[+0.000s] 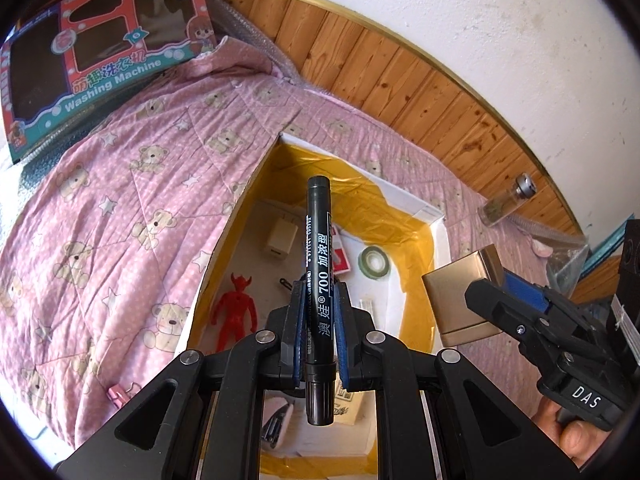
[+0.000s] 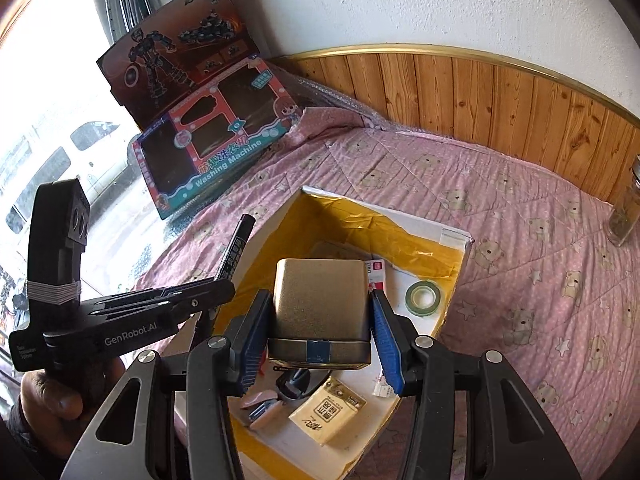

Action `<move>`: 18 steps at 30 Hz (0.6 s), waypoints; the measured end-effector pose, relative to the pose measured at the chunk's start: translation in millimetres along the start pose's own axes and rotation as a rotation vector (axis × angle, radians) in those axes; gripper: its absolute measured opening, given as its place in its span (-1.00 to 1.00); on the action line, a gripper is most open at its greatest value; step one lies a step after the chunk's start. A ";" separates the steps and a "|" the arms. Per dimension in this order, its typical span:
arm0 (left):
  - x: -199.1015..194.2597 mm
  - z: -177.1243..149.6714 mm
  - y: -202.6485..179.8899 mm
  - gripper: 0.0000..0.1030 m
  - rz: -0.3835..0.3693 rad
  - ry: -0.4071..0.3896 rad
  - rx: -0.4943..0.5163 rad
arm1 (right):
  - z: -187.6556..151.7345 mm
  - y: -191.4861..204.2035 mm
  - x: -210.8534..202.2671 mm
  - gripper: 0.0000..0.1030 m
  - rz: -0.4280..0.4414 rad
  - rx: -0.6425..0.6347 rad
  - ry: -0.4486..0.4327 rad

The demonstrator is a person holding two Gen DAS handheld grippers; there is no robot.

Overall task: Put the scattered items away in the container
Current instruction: 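Carry the black marker and gold box with both tools over the cardboard box, then open both tools to drop the marker and gold box into the box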

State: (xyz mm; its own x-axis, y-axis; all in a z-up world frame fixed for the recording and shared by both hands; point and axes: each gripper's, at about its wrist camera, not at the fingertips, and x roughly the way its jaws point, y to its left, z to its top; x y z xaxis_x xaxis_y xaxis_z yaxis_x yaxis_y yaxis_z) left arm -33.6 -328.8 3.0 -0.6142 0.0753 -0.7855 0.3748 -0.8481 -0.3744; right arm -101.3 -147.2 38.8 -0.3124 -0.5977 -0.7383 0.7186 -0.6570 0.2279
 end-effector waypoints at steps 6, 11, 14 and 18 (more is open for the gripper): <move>26.1 5.2 0.4 -0.73 0.013 0.059 0.010 | 2.6 -9.3 29.3 -0.03 -0.036 -0.020 0.054; 44.0 10.0 2.6 -0.73 0.028 0.091 0.002 | 6.4 -10.6 47.8 -0.03 -0.053 -0.037 0.083; 56.5 12.0 3.2 -0.69 0.047 0.119 0.010 | 8.7 -12.2 60.2 -0.02 -0.071 -0.045 0.099; 71.5 12.4 4.3 -0.23 0.092 0.162 0.061 | 6.8 -18.4 82.0 0.02 -0.123 -0.066 0.148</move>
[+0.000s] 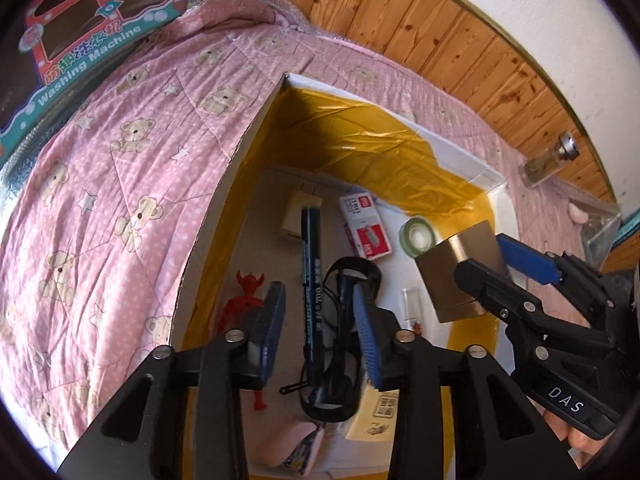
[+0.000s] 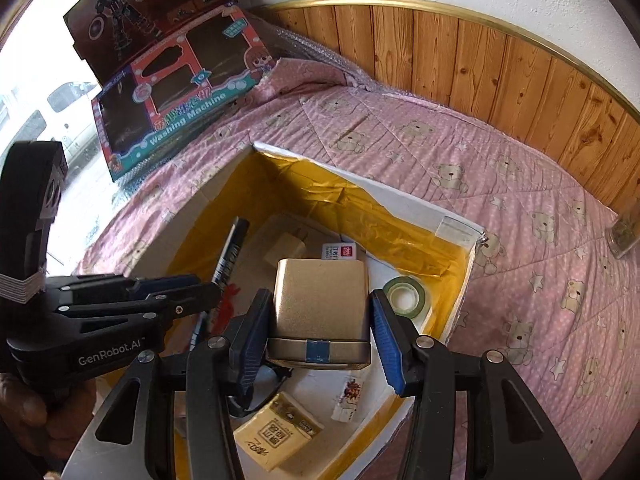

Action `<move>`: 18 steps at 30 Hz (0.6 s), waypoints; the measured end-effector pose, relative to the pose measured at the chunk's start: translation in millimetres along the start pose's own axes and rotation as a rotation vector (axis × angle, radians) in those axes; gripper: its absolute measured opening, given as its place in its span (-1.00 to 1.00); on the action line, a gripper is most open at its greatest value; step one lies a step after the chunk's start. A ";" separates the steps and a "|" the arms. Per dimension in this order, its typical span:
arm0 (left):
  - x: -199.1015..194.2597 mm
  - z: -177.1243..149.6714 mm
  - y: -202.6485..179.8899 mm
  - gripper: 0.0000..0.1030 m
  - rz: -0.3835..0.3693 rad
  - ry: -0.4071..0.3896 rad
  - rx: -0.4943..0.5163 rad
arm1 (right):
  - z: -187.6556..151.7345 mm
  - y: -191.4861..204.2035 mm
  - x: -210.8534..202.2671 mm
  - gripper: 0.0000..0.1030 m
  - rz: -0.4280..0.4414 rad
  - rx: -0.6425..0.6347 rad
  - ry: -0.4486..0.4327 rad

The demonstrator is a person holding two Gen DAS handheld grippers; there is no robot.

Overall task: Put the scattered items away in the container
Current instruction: 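Open both tools to drop the marker and gold box into the box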

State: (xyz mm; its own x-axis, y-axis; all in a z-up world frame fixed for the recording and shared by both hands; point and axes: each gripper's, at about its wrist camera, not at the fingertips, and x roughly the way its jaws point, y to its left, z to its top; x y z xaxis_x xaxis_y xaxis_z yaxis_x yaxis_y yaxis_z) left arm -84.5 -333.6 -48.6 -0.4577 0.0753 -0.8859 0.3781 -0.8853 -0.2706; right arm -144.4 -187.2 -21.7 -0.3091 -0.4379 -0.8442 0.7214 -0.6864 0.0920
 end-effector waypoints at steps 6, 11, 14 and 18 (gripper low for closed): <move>-24.8 -8.8 8.7 -0.17 0.030 -0.070 0.010 | -10.4 -6.4 -14.7 0.14 0.012 0.014 -0.010; -57.2 -33.9 3.0 -0.17 0.135 -0.152 0.104 | -28.6 3.2 -42.8 0.19 0.056 -0.039 0.006; -74.7 -52.8 -6.3 -0.17 0.148 -0.177 0.148 | -44.7 16.7 -59.9 0.24 0.071 -0.125 0.037; -92.3 -72.7 -21.3 -0.14 0.138 -0.186 0.177 | -61.7 27.7 -81.6 0.28 0.068 -0.205 0.063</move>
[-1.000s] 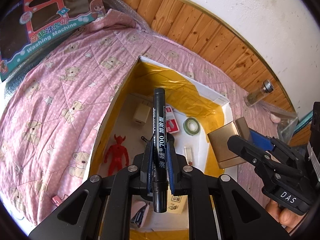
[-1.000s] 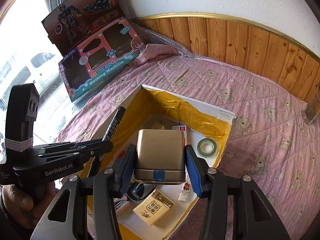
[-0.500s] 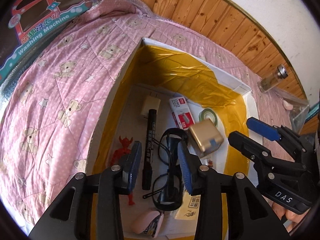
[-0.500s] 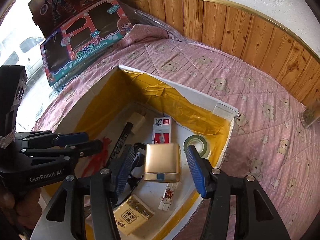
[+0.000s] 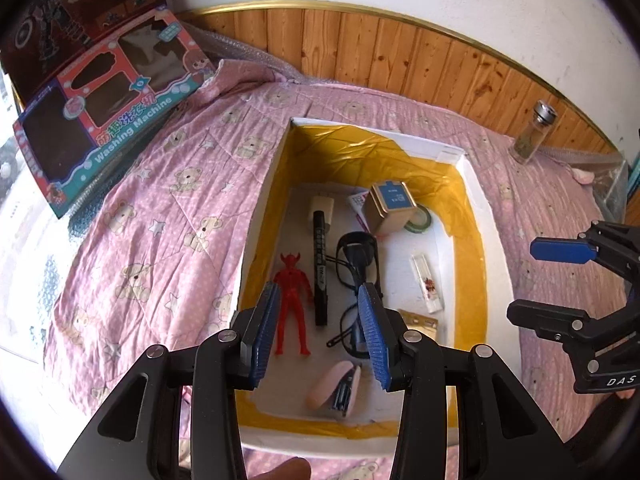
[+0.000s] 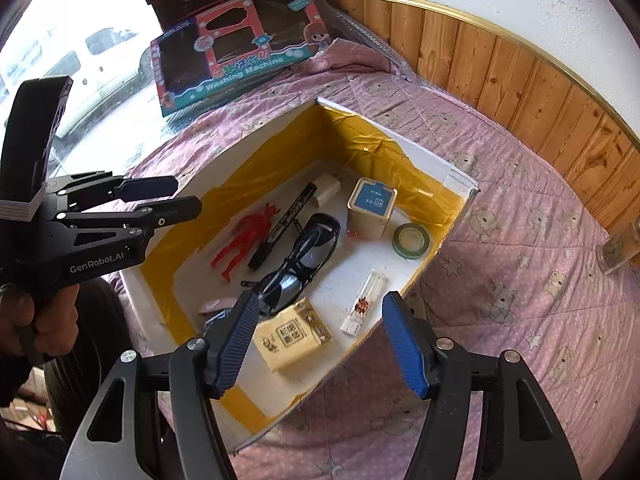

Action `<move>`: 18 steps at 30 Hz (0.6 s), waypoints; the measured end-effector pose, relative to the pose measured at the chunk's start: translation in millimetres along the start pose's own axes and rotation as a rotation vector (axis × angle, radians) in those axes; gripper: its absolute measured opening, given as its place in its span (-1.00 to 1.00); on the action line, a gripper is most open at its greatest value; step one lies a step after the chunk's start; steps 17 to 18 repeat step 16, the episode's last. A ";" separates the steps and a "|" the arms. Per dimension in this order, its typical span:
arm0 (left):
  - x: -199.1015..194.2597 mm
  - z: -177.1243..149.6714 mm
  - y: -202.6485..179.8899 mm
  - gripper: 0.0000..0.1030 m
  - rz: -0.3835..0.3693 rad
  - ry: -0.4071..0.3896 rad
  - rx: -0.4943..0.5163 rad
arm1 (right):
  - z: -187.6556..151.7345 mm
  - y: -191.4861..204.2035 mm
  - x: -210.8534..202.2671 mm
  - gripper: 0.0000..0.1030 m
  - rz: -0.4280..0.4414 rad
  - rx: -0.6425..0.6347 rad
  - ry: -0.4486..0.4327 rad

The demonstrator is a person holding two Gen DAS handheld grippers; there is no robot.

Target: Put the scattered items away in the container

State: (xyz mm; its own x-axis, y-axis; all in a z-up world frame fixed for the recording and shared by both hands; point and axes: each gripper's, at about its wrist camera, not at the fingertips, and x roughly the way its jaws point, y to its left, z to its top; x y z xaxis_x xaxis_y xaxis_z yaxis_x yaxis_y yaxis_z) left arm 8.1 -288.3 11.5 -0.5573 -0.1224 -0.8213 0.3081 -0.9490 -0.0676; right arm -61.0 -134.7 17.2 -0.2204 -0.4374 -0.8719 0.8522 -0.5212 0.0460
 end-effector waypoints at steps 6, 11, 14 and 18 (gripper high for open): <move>-20.1 -14.4 -21.3 0.10 -0.070 0.002 0.010 | -20.5 21.2 -10.2 0.33 -0.042 -0.129 0.070; -29.3 -25.4 -28.7 0.23 -0.102 0.000 -0.013 | -39.7 38.5 -10.4 0.34 -0.072 -0.216 0.114; -35.4 -29.8 -26.7 0.23 -0.103 -0.017 -0.036 | -46.9 40.1 -10.3 0.35 -0.081 -0.217 0.126; -38.9 -32.2 -28.3 0.23 -0.089 -0.019 -0.028 | -50.1 40.1 -9.9 0.35 -0.087 -0.212 0.132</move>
